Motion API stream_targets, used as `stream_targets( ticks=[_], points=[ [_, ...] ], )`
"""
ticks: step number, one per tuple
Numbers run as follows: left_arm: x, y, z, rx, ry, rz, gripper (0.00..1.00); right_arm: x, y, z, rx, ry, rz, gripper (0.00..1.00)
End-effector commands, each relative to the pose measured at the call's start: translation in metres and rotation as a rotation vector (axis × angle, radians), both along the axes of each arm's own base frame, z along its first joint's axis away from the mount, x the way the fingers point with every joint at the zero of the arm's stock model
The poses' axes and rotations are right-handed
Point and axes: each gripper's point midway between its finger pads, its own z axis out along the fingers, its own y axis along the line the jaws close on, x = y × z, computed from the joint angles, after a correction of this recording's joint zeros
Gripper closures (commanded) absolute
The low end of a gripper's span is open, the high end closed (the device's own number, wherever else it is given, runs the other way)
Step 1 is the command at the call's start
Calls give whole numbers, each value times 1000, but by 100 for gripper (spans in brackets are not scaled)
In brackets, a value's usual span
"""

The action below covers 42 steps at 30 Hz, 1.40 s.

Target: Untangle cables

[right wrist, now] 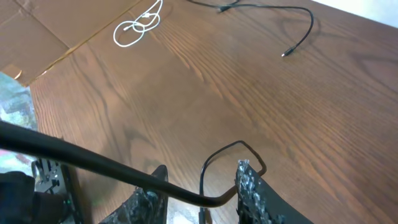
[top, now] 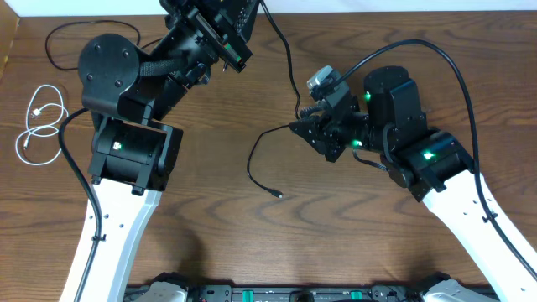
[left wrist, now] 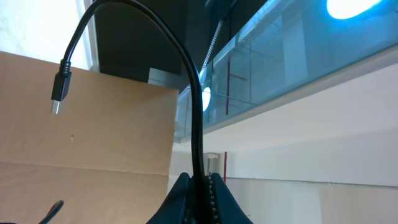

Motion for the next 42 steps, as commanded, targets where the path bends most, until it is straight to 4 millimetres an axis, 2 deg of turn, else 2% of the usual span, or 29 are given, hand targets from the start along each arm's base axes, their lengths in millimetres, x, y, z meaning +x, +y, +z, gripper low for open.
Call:
stream_targets(
  ticks=[1,7,10,16,19,22,23,29,31,34,39,42],
  points=[
    [-16,3,22,-55,-13,-31,93,-3,4,5,10,-12,21,68],
    [-16,3,22,-55,-13,-31,93,-3,4,4,10,-8,21,93],
    [-16,2,21,-55,-13,-30,93,-6,5,5,19,-2,37,98],
    [-14,2,17,-36,-8,-23,92,-6,5,5,51,62,-1,99],
    [-10,1,7,22,-9,-2,92,-7,6,8,98,145,-49,99],
    [-2,1,-16,128,12,38,87,-13,10,17,157,195,-32,99],
    [4,3,-33,197,39,73,86,-17,11,23,185,209,-23,99],
    [16,16,-88,442,117,174,83,-22,4,39,232,222,-42,99],
    [17,21,-103,518,136,199,77,-25,2,42,236,218,-45,99],
    [19,31,-121,632,144,241,70,-28,-1,47,251,229,-57,99],
    [20,48,-149,885,113,294,69,-36,-5,55,262,219,-57,99],
    [16,55,-166,1019,105,282,64,-38,-6,59,272,218,-61,99]
  ],
)
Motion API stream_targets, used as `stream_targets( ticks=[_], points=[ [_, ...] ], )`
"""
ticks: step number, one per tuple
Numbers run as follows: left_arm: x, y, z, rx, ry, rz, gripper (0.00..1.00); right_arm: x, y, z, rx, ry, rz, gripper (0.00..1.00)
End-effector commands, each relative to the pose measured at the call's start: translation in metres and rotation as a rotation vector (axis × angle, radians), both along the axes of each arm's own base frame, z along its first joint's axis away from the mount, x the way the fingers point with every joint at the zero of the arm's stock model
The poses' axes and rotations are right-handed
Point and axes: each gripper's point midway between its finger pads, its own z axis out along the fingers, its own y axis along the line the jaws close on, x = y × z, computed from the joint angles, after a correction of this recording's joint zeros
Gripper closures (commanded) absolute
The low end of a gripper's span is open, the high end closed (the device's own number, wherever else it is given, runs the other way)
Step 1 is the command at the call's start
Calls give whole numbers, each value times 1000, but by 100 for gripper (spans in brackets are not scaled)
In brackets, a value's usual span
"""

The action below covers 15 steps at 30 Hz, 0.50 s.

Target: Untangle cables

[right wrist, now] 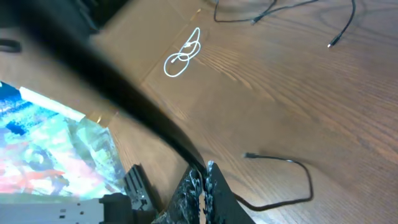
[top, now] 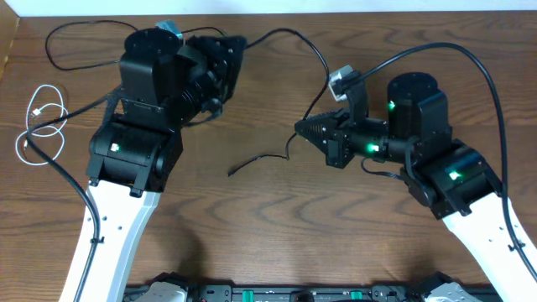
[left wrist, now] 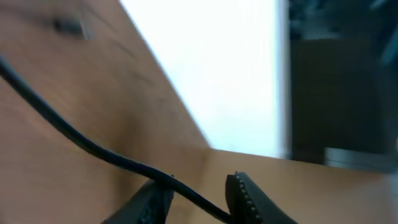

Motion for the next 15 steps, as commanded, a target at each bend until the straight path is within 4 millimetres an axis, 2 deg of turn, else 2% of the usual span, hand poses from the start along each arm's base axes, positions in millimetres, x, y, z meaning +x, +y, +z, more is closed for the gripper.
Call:
stream_targets(
  ticks=[1,6,11,13,15],
  points=[
    [-3,14,1,236,-96,-34,61,-5,-3,12,30,3,-5,99],
    [-11,16,-15,282,-41,-63,60,-6,-3,8,13,0,3,99],
    [-20,3,-16,235,-21,-134,60,-5,-5,5,-8,-15,-1,99],
    [-18,8,-18,262,-22,-115,61,-5,-5,5,3,8,-11,99],
    [-12,26,-22,337,-22,-33,64,-5,-5,5,12,27,-20,99]
  ],
)
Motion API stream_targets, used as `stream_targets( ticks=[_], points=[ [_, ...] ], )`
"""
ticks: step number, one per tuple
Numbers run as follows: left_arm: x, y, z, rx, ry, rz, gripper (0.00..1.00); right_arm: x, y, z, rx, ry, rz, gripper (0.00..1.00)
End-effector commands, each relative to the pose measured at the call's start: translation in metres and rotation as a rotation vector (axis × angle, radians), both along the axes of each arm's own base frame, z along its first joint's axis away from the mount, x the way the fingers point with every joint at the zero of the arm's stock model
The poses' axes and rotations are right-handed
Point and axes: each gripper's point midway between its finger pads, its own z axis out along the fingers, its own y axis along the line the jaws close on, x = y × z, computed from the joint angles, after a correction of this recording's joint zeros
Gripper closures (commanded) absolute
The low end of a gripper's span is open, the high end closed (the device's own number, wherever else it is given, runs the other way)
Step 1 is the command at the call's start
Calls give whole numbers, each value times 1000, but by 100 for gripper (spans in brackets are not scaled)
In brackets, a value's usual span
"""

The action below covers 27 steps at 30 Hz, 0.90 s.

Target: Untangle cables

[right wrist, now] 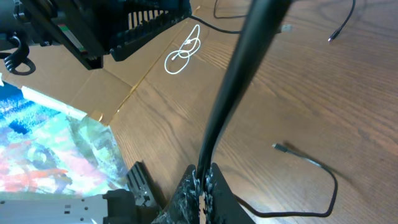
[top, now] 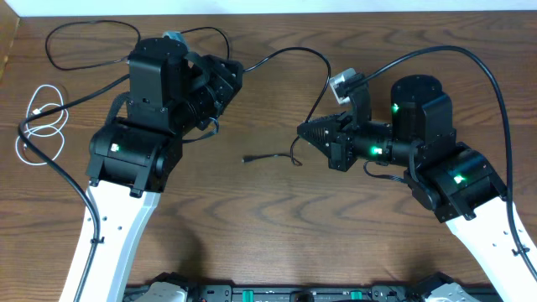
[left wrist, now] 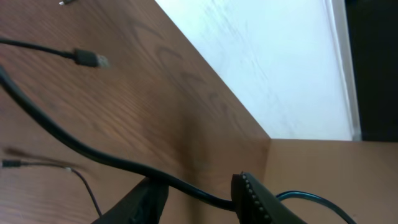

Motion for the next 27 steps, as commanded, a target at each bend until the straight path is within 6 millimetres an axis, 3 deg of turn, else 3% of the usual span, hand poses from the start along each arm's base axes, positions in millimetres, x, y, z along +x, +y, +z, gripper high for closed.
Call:
stream_targets(
  ticks=[1,5,9,16,18,23,27],
  points=[
    [6,30,7,137,-57,120,64,0,-2,7,20,12,-21,99],
    [7,82,-4,323,-30,355,63,-1,-3,4,13,22,-23,99],
    [2,88,-14,363,13,370,55,2,-8,-2,-15,36,-56,99],
    [1,52,-17,236,32,204,35,2,-8,-2,-15,37,-56,99],
    [0,49,-17,214,39,198,35,2,-8,-2,-15,37,-56,99],
    [-15,3,-16,7,106,10,31,2,-8,-3,-16,39,-56,99],
    [-26,-17,-12,-69,130,-101,31,0,-7,-2,-11,36,-44,99]
  ],
)
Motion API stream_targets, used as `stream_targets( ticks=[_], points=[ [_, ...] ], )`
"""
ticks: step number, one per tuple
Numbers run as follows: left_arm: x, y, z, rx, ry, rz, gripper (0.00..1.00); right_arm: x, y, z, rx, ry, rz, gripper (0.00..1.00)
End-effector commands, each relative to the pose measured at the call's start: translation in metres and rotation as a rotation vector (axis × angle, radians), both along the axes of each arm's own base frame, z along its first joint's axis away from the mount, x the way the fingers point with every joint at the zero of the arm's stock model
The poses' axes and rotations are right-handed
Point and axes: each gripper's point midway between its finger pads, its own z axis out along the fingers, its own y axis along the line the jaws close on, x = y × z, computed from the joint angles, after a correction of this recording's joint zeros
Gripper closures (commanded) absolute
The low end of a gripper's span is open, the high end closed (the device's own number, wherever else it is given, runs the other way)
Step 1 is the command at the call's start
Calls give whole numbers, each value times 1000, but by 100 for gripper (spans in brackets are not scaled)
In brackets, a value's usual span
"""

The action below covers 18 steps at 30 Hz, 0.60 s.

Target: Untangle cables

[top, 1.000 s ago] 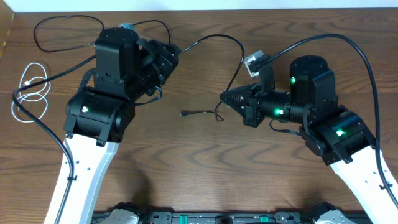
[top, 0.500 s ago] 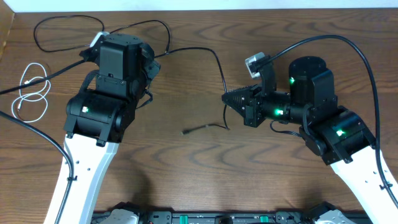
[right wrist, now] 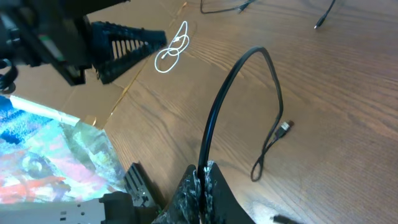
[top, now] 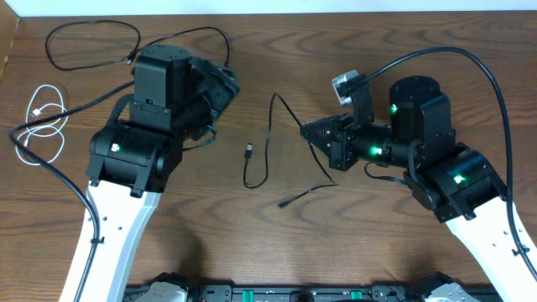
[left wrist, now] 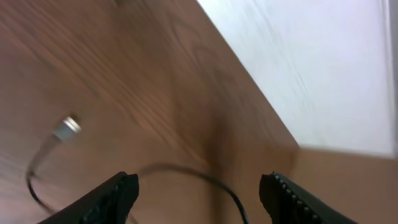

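A black cable (top: pixel 270 134) lies in loose curves mid-table, with its USB plug (top: pixel 249 152) flat on the wood. My right gripper (top: pixel 304 128) is shut on it; in the right wrist view the cable (right wrist: pixel 217 118) arcs up out of the gripper (right wrist: pixel 203 169) and drops to the plug (right wrist: pixel 284 127). My left gripper (top: pixel 225 82) hovers at the upper left of the cable, wide open and holding nothing. Its wrist view shows the gripper (left wrist: pixel 199 183) with a cable (left wrist: pixel 180 168) and a plug (left wrist: pixel 66 127) blurred on the table beyond.
A second black cable (top: pixel 84 38) loops at the far left corner and runs toward the left arm. A white cable (top: pixel 38 117) lies coiled at the left edge, also seen as a white cable (right wrist: pixel 171 50) from the right wrist. The table (top: pixel 252 252) is brown wood.
My left gripper has opened wide and the black cable no longer runs to it. The cable's plug end now lies on the table. My right gripper is still shut on the cable.
First my left gripper was shut on the black cable near the table's far edge, while my right gripper was open around it. Then the right was shut on the cable and the left jaws stood parted. Now only the right gripper holds it.
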Motion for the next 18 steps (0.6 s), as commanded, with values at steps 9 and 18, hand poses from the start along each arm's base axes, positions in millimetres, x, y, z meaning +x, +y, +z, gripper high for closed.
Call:
stream_targets(
  ticks=[9,18],
  points=[
    [-36,-61,23,-437,209,-155,17,-8,7,20,66,-45,65,99],
    [-39,-66,26,-479,235,-166,33,-12,12,23,82,-46,97,99]
  ],
)
